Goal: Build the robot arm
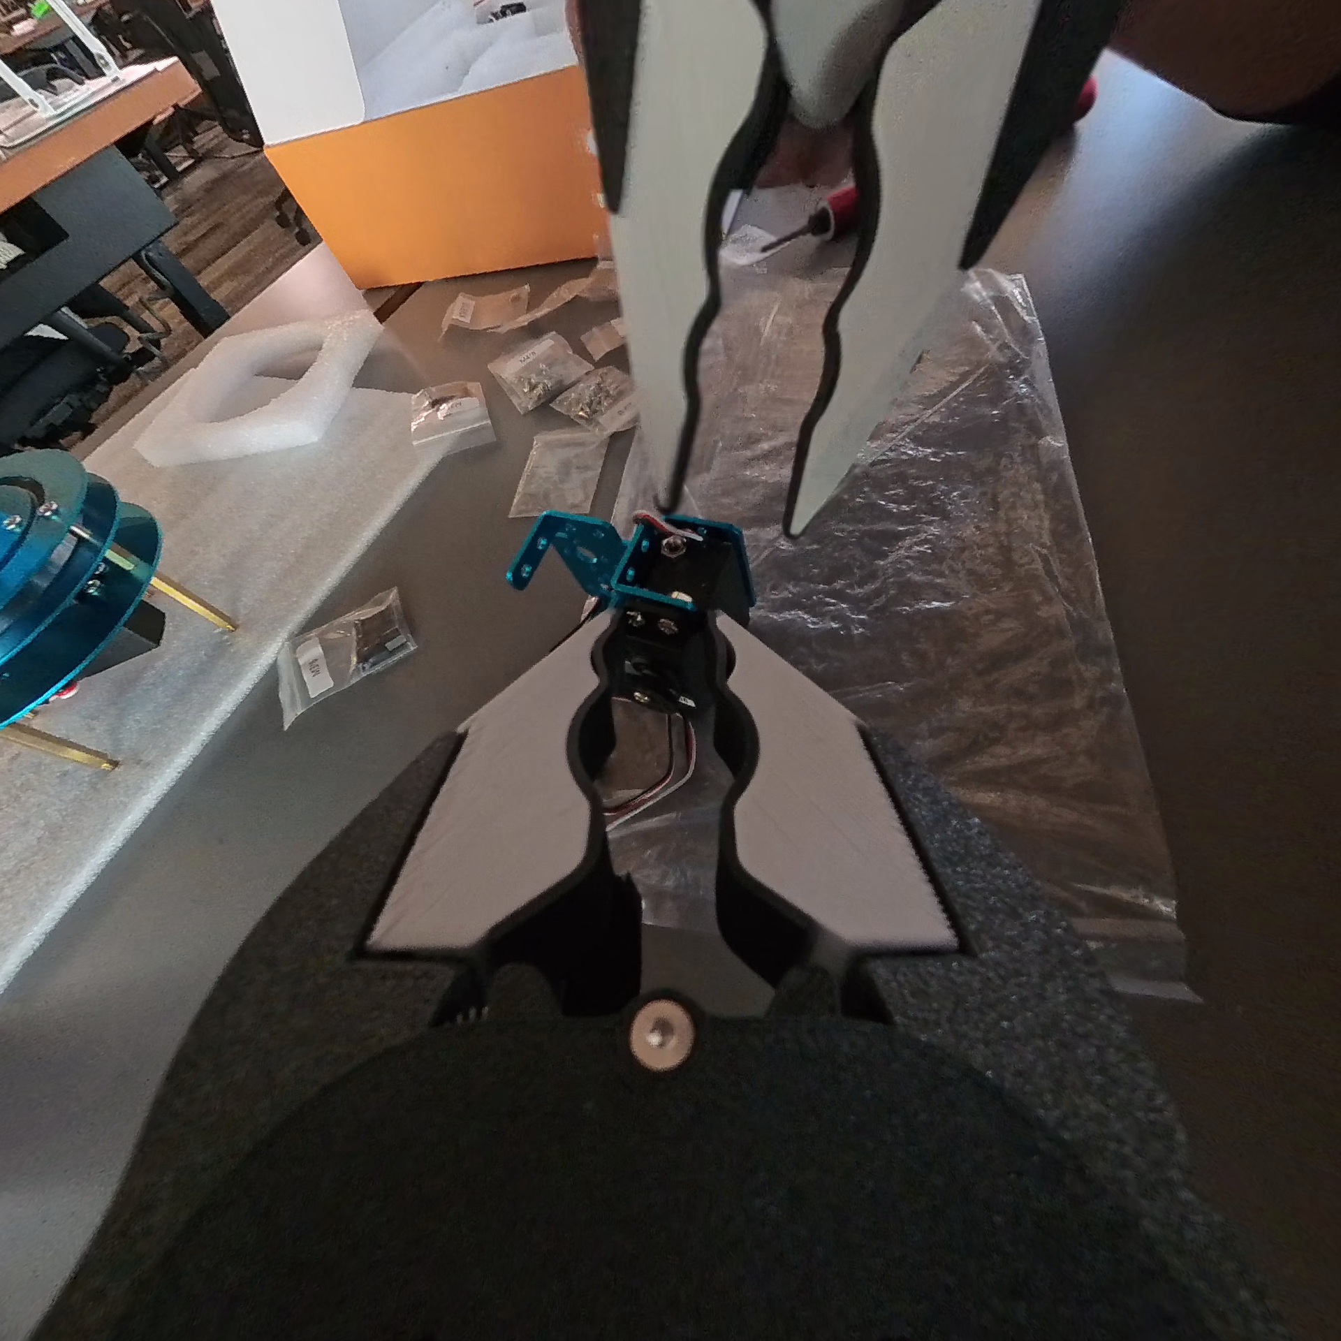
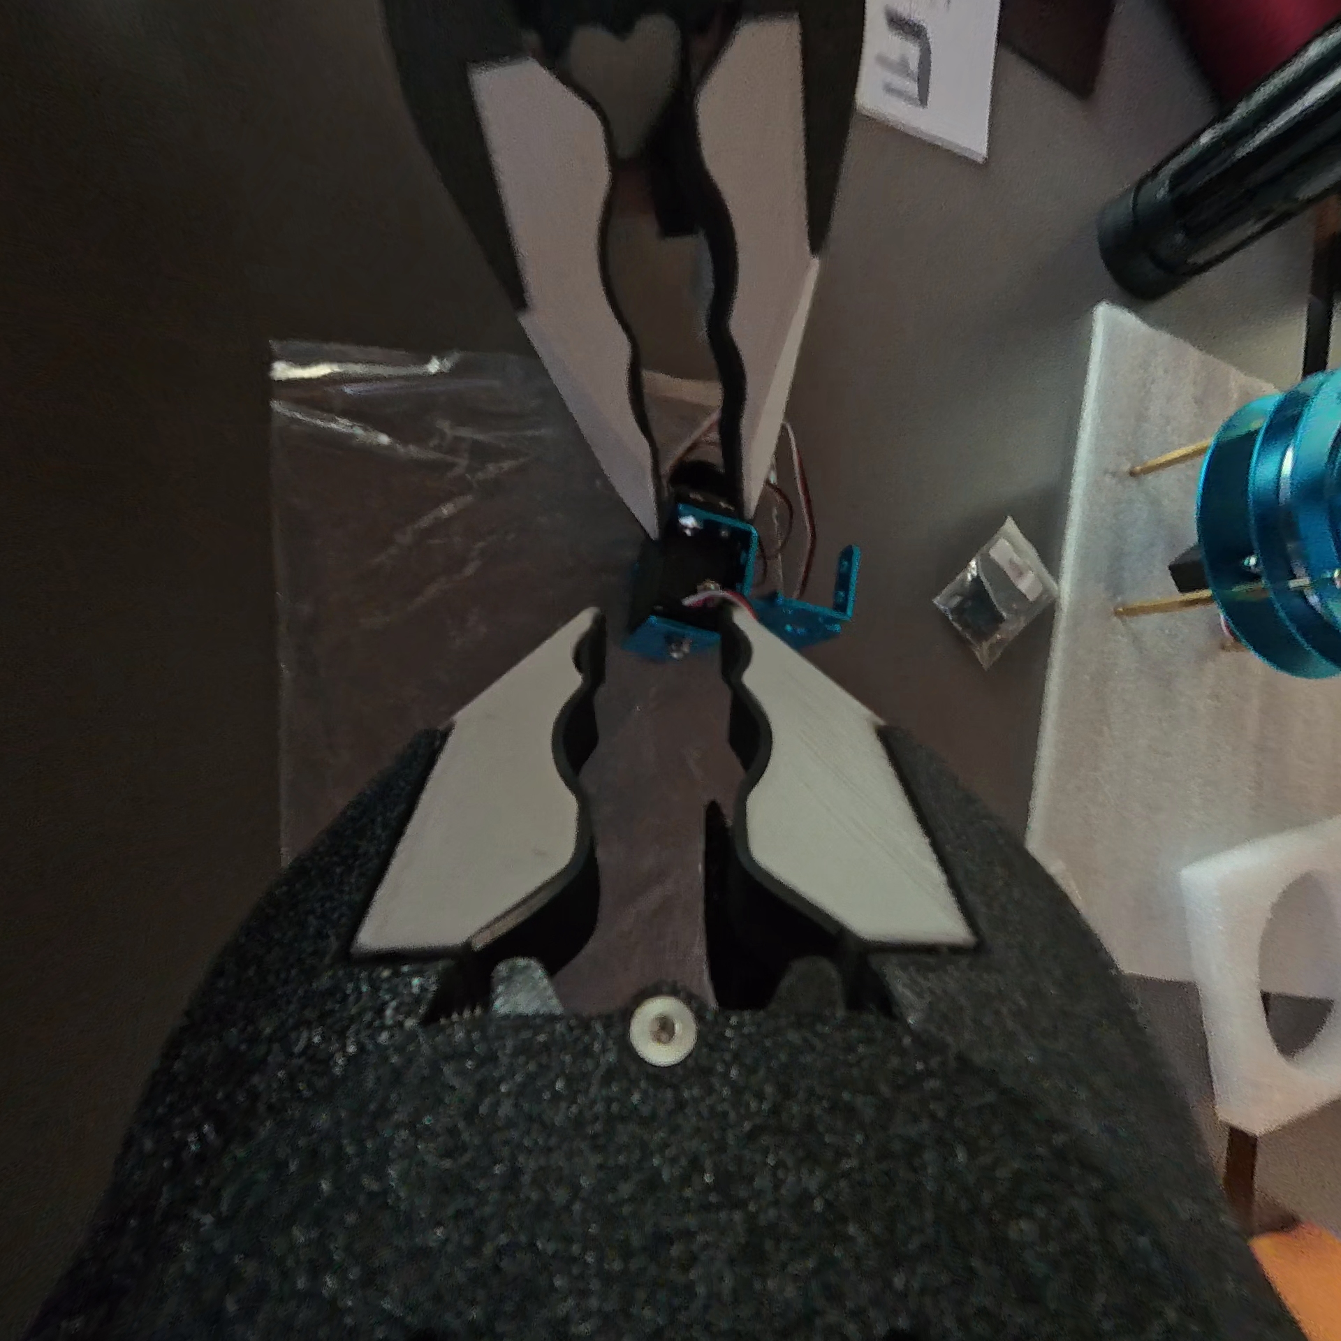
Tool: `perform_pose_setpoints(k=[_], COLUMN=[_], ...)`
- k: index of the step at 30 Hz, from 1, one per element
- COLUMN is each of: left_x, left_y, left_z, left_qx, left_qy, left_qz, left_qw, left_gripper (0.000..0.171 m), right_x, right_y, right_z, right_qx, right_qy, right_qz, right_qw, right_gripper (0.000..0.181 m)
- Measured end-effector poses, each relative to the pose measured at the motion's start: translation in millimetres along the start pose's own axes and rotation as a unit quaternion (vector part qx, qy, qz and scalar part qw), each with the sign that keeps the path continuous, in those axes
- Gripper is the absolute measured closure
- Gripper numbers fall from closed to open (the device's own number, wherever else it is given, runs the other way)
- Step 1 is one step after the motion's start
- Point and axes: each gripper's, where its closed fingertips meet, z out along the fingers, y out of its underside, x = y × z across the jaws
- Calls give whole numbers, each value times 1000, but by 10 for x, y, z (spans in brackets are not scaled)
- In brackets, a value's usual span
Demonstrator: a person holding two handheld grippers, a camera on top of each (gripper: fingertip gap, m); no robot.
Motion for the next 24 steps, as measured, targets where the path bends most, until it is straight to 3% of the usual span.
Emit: perform_pose_setpoints(k=[8,12,15,20,24], left_x=[-2,3,8,18,30], left_y=[3,0,-6,-14,-20], left_z=[-6,-1,7,19,21], left_qx=[0,0,0,0,1], left_qy=[2,0,-1,-3,-4], left_qz=[-2,3,6,10,14], left_qw=[1000,1000,1000,1000,1000], left_gripper=[151,151,151,151,152], right_x=[-79,27,-44,-23,-106], right_y=[-38,13,-115,14,10], right_z=[49,-28,-25,142,143], right_qx=[9,6,21,-63,-79], right_qy=[-13,-2,-3,54,50], right_qz=[-1,9,-5,-64,-70], right_qw=[1000,1000,1000,994,993], right_gripper=[143,149,149,143,137])
